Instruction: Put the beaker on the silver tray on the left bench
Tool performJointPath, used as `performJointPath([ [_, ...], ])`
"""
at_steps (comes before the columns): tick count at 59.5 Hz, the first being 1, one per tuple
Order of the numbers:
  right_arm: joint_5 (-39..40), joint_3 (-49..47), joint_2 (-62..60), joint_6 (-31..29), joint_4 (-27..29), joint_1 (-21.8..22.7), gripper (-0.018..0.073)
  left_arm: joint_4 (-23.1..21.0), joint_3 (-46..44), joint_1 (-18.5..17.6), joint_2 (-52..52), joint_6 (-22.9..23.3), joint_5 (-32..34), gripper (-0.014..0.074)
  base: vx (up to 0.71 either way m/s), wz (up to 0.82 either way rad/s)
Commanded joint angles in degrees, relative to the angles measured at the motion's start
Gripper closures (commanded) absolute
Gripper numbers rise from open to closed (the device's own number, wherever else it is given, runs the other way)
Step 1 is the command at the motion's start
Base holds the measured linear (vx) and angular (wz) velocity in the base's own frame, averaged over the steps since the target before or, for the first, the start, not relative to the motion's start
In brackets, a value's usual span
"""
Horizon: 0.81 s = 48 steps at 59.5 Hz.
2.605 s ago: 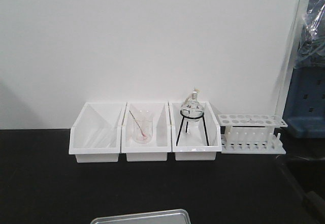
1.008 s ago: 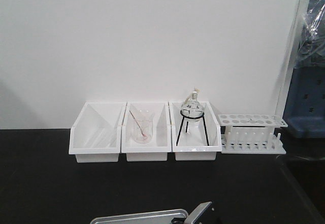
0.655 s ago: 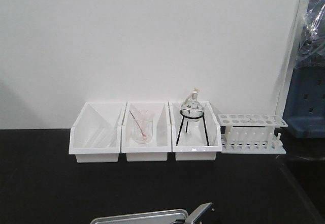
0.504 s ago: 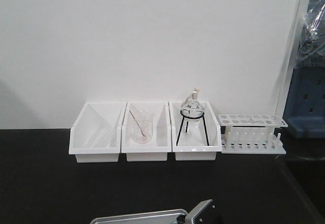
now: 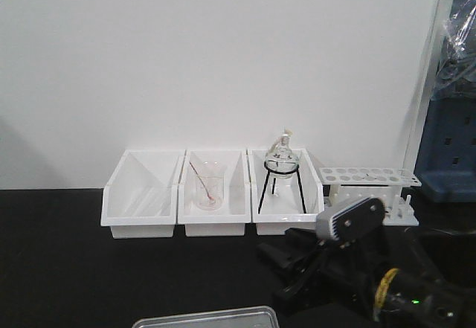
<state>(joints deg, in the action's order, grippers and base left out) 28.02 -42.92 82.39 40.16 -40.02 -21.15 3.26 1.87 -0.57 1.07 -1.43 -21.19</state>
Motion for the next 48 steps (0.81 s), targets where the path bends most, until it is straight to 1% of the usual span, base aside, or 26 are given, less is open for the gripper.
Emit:
performJointPath([
  [1, -10.02, -1.04, -11.65, 11.05, -6.53, 0.1, 0.0459, -0.16, 1.14, -0.33, 0.42, 0.1, 4.31, 0.0595, 0.0, 0.0],
  [4, -15.86, -0.5, -16.95, 16.22, -11.93, 0.1, 0.058, -0.16, 1.14, -0.33, 0.42, 0.1, 4.31, 0.0595, 0.0, 0.0],
  [7, -21.59, 0.66, -22.83, 20.34, -16.24, 0.1, 0.0576, -0.16, 1.14, -0.33, 0.42, 0.1, 4.31, 0.0595, 0.0, 0.0],
  [9, -25.07, 1.74, -26.22, 21.54, -19.03, 0.1, 0.0576, -0.16, 1.14, -0.33, 0.42, 0.1, 4.31, 0.0595, 0.0, 0.0],
  [12, -29.68, 3.58, -30.78, 21.84, -22.21, 0.1, 0.0575, -0.16, 1.14, -0.33, 0.42, 0.1, 4.31, 0.0595, 0.0, 0.0],
  [14, -32.56, 5.07, -33.97, 21.78, -23.03, 0.1, 0.0574, -0.16, 1.14, -0.33, 0.42, 0.1, 4.31, 0.0595, 0.0, 0.0],
  [19, -38.14, 9.11, -42.06, 21.78, -23.22, 0.1, 0.0573, -0.16, 1.14, -0.33, 0.42, 0.1, 4.31, 0.0595, 0.0, 0.0],
  [25, -41.27, 13.1, -50.88, 21.65, -23.22, 0.1, 0.0573, -0.16, 1.14, -0.33, 0.42, 0.1, 4.31, 0.0595, 0.0, 0.0],
  [37, -41.33, 18.48, -63.44, 21.65, -23.17, 0.1, 0.0571, -0.16, 1.14, -0.33, 0.42, 0.1, 4.31, 0.0595, 0.0, 0.0],
  [48, -41.48, 19.53, -68.81, 21.65, -23.42, 0.1, 0.0571, -0.16, 1.14, -0.33, 0.42, 0.1, 4.31, 0.0595, 0.0, 0.0],
])
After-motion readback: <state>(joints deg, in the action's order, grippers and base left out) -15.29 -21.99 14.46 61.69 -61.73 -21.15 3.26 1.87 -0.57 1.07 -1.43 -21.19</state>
